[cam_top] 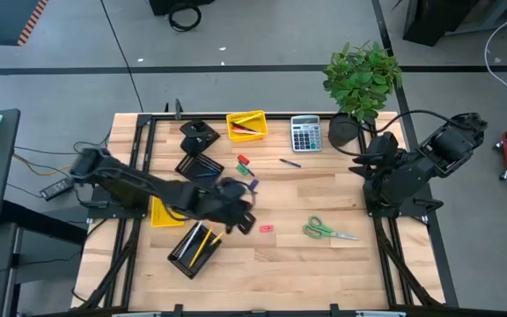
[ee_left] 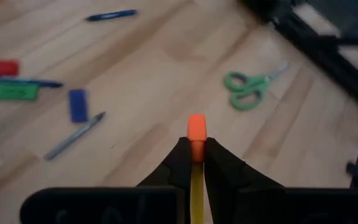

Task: Sort crayons/erasers/pens/pencils in bins
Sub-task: Put the yellow pencil into the bottom black basket

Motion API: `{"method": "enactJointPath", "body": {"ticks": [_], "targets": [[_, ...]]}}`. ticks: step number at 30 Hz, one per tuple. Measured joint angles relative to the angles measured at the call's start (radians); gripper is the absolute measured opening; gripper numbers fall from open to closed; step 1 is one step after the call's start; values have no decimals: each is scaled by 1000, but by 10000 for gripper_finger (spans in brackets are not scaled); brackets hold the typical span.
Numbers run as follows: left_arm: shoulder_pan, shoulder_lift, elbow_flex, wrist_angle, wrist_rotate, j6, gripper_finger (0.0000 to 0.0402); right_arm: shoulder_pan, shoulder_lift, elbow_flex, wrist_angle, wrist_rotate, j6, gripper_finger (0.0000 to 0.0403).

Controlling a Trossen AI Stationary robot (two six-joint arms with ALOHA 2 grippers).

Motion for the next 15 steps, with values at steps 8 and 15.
{"method": "enactJointPath", "body": {"ticks": [8,15], "targets": [[-103,-120,-199,16,-135,-244,36,0,0,-10,0,39,8,133],[-204,-118,-287,72,-282,-423,33,0,0,-11,0,52,25,133]]}}
